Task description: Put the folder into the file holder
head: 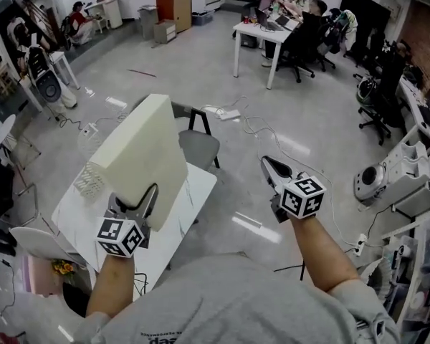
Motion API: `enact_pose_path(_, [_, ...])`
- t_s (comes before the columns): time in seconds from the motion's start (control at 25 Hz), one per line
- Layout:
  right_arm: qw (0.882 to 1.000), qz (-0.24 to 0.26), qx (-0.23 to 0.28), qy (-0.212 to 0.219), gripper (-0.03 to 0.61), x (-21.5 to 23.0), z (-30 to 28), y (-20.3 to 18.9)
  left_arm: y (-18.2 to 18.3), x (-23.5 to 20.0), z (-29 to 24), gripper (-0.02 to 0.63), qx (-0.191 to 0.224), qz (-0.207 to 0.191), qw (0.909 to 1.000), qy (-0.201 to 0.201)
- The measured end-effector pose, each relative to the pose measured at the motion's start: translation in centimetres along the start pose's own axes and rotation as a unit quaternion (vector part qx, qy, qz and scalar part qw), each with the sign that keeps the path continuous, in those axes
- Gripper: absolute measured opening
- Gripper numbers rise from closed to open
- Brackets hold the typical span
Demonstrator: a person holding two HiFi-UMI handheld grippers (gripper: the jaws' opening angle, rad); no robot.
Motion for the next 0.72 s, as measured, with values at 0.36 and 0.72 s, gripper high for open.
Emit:
enact_pose_path(0.36, [0.994, 0.033, -0.031, 0.098, 0.003, 9.8, -5.9, 3.0, 0.9, 5.3, -8.6, 0.347, -0.005, 0.041, 0.9981, 0.047])
enact_pose_path(0.72, [0.987, 0.049, -0.035, 0.147, 0.003, 6.9, -12.7, 5.5, 2.9, -0.4, -7.6, 0.344, 0.009, 0.017, 0.9992, 0.036])
Point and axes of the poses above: the fingertips, and each gripper's own axes: z backward along the fingers, x to its right, y out of its top, the point moved 5 cm from there along z, backward along the fingers, and after that the axes turned 14 degrees about -x, right-handed, at the moved point
